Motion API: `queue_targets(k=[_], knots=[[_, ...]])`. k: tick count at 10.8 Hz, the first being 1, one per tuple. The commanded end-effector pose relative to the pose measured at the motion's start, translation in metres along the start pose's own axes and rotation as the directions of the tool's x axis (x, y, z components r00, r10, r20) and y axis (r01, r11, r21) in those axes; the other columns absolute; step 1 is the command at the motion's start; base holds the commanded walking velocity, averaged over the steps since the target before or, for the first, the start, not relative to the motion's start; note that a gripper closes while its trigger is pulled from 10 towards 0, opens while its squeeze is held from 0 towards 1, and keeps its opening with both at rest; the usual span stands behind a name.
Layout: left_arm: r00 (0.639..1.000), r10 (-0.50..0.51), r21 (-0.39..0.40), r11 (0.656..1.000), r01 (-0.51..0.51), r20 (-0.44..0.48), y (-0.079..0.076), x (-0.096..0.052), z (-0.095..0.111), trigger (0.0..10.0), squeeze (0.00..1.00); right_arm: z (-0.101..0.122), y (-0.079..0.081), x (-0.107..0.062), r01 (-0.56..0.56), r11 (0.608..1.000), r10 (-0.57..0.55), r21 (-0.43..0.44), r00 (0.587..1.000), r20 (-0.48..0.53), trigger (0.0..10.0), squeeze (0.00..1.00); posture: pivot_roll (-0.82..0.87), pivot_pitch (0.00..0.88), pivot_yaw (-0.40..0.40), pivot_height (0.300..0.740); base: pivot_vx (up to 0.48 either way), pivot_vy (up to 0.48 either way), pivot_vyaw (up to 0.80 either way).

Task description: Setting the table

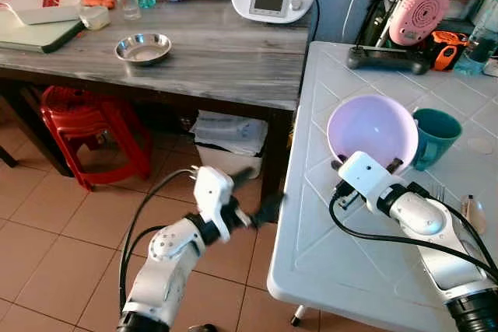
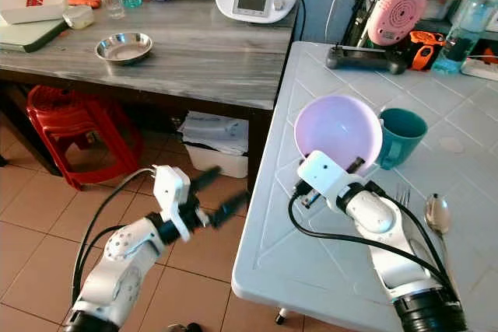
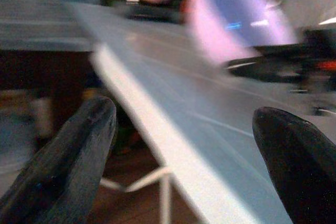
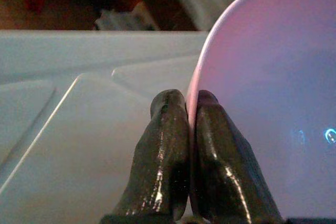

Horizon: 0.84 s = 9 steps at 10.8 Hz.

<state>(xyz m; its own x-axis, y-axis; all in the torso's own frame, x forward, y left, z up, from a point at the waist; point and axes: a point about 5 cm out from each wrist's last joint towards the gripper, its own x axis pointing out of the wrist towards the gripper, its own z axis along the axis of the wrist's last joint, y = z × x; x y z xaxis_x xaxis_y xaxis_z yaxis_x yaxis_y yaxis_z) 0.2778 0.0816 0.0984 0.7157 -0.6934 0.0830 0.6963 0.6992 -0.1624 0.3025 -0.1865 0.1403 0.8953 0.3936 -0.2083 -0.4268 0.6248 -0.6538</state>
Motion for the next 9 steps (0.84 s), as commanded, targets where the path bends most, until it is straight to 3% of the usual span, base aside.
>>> queue_targets(k=[1,3,4,5,6,8,9], knots=[[0.995,0.095,0.025,0.995,-0.095,0.001,0.009,0.000,0.001,10.0,0.00,0.013,-0.001,0.000,0.028,0.999,-0.026,-0.019,0.998,0.059,10.0,0.00,-0.08,0.084,-0.006,0.740,0.000,0.000,0.00],[0.980,0.197,0.015,0.980,-0.198,0.035,0.021,0.000,0.009,10.0,0.00,0.030,0.005,-0.002,0.145,0.987,-0.152,0.068,0.980,0.128,10.0,0.00,-0.08,0.081,0.000,0.740,0.000,0.000,0.00],[0.952,0.299,0.014,0.954,-0.300,0.067,0.034,-0.001,0.015,10.0,0.00,0.039,0.010,-0.003,0.205,0.972,-0.221,0.114,0.964,0.149,10.0,0.00,-0.07,0.074,0.016,0.740,0.000,0.000,0.00],[0.941,0.325,0.033,0.944,-0.329,0.095,0.039,0.000,0.021,10.0,0.00,0.046,0.012,-0.003,0.235,0.961,-0.257,0.143,0.952,0.164,10.0,0.00,-0.07,0.074,0.016,0.740,0.000,0.000,0.00],[0.925,0.367,0.011,0.929,-0.370,0.102,0.046,0.004,0.027,10.0,0.00,0.053,0.016,-0.004,0.291,0.926,-0.333,0.241,0.930,0.155,10.0,0.00,-0.07,0.062,0.030,0.740,0.000,0.000,0.00],[0.931,0.348,0.026,0.935,-0.353,0.113,0.047,0.006,0.029,10.0,0.00,0.047,0.023,-0.007,0.321,0.896,-0.370,0.308,0.922,0.114,10.0,0.00,-0.06,0.055,0.040,0.740,0.000,0.000,-0.38],[0.925,0.356,-0.015,0.934,-0.358,0.131,0.048,0.004,0.031,10.0,0.00,0.042,0.025,-0.008,0.327,0.881,-0.375,0.343,0.923,0.084,10.0,0.00,-0.05,0.051,0.044,0.740,0.000,0.371,-0.80]])
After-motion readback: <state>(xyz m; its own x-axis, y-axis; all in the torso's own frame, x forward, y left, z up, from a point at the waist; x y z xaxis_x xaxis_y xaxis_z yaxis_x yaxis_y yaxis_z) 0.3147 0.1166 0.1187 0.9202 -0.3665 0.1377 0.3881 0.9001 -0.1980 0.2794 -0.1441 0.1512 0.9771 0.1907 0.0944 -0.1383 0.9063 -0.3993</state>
